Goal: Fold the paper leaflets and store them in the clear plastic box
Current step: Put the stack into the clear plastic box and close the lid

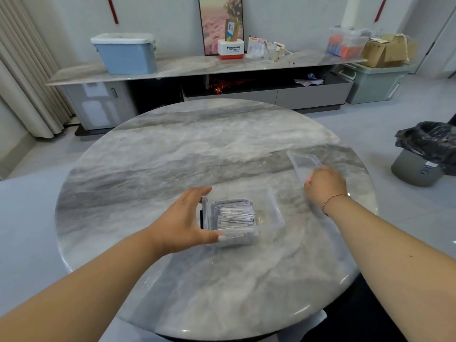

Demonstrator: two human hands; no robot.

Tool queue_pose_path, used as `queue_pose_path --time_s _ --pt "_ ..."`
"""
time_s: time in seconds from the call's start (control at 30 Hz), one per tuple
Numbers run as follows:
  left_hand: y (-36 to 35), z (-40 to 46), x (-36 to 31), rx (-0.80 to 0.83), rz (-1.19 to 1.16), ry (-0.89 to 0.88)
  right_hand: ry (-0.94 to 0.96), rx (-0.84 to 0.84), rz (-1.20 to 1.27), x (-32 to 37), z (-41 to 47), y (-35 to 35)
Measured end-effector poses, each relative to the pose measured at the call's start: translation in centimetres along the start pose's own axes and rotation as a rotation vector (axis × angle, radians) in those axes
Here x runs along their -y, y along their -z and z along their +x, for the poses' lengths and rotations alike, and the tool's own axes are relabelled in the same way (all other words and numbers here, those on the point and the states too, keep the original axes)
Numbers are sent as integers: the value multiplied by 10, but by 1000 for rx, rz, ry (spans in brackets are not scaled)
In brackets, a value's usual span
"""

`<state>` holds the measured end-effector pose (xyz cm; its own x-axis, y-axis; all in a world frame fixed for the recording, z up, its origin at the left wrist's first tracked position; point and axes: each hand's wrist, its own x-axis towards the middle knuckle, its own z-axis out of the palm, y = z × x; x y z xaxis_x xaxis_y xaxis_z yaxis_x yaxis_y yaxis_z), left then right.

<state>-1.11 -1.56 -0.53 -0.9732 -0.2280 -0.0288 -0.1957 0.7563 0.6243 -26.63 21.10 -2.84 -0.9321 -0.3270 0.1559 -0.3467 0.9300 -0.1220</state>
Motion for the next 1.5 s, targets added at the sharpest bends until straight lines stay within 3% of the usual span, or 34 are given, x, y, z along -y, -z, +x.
queue_pose_path --time_s 0.1,0.23,0.37,0.5,0.6,0.7,0.8,0.97,1.33,1.43,1.5 --pt "5 2 -7 -54 -77 16 49 -15 267 15 -7 48" --pt "15 11 -20 -230 -175 15 112 63 825 32 -34 122" --pt "27 11 -40 -302 -381 0 152 396 1493 42 -61 159" --pt "34 6 -58 -345 -317 11 -40 657 1735 58 -67 144" --pt "28 7 -56 -430 -206 141 -185 444 1546 79 -69 104" --pt "18 9 -50 -382 -53 255 -116 225 1063 88 -74 66" --pt "8 16 -39 -357 87 326 -20 132 626 88 -79 49" --pt "-3 26 -30 -273 287 375 11 67 258 97 -80 40" --pt "-17 26 -19 -306 280 332 -4 114 322 90 -88 30" --pt "-20 23 -18 -289 238 454 -83 249 504 88 -84 25" --pt "-17 22 -22 -190 160 564 -107 321 588 86 -82 23"
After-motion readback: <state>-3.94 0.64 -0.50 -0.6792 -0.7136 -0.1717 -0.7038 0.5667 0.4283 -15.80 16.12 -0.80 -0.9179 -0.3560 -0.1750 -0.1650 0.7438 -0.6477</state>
